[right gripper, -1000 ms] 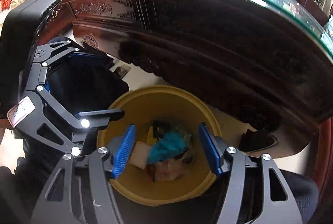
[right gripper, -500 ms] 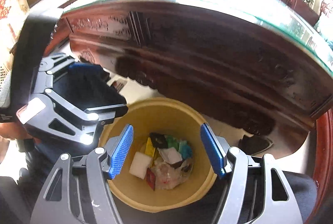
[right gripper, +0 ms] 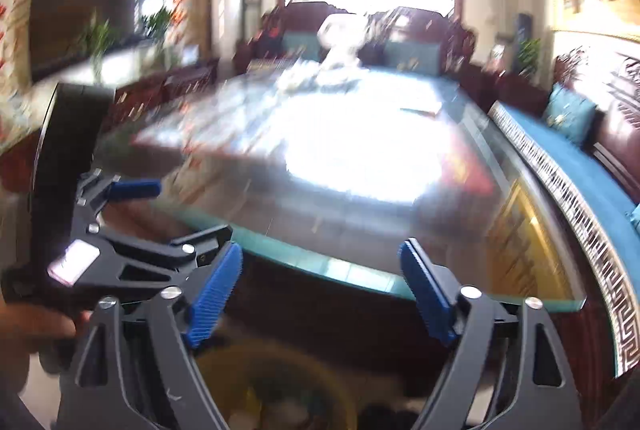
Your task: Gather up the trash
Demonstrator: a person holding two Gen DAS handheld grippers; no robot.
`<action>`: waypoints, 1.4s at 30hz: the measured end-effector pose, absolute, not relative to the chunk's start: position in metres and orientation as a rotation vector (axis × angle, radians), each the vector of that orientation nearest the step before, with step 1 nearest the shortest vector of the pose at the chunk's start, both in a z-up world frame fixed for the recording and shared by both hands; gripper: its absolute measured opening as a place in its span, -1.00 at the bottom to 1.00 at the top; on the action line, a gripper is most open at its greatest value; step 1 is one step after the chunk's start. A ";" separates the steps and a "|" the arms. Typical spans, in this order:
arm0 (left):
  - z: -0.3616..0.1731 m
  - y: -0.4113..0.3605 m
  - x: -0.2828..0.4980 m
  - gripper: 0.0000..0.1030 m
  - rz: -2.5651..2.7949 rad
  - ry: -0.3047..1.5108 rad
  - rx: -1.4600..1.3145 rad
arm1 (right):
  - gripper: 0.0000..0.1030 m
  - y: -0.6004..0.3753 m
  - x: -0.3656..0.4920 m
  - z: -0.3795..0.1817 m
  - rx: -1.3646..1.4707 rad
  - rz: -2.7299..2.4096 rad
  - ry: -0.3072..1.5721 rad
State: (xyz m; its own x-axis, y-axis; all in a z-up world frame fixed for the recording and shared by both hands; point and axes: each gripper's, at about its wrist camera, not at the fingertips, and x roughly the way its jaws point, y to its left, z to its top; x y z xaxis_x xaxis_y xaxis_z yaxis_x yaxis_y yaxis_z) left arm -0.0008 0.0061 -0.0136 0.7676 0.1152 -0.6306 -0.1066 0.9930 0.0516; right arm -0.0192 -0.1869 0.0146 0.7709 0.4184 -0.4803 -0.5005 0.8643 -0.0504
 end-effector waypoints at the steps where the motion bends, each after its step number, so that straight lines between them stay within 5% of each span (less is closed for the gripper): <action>1: -0.007 0.008 0.009 0.92 0.149 0.668 0.006 | 0.74 -0.184 -0.010 0.021 -0.175 0.463 0.441; 14: 0.016 0.031 0.076 0.92 0.276 0.590 -0.186 | 0.83 -0.191 0.048 0.024 0.001 0.360 0.323; 42: -0.004 0.042 0.087 0.92 0.363 0.635 -0.111 | 0.83 -0.192 0.073 0.002 0.005 0.358 0.430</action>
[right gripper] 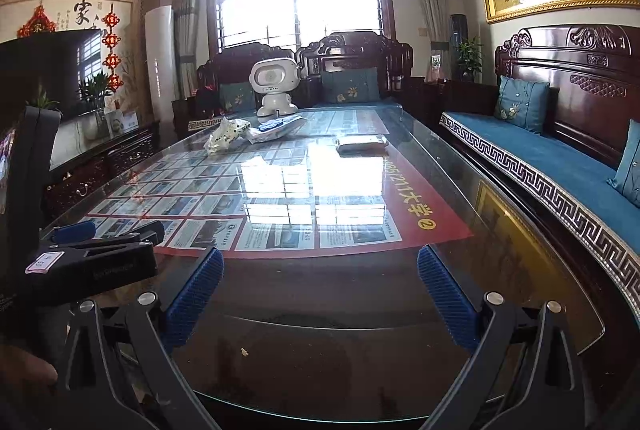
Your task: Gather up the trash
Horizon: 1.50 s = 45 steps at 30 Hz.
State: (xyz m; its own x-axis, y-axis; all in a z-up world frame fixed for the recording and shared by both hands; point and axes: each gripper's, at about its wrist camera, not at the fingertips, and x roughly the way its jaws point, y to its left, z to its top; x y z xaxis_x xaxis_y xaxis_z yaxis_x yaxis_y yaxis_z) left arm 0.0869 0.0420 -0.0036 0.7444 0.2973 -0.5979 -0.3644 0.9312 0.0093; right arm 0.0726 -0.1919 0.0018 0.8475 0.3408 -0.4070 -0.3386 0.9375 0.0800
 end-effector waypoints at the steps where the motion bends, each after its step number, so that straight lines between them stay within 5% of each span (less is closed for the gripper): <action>1: -0.004 0.046 0.090 0.92 0.375 0.635 -0.116 | 0.83 -0.193 0.077 0.002 0.003 0.351 0.437; 15: -0.031 0.134 0.224 0.92 0.432 0.811 -0.154 | 0.83 -0.202 0.203 -0.011 -0.094 0.233 0.613; 34: -0.062 0.129 0.252 0.95 0.366 0.941 -0.159 | 0.85 -0.180 0.295 -0.062 -0.107 0.237 0.945; 45: -0.062 0.129 0.252 0.95 0.365 0.943 -0.157 | 0.86 -0.179 0.298 -0.059 -0.094 0.250 0.947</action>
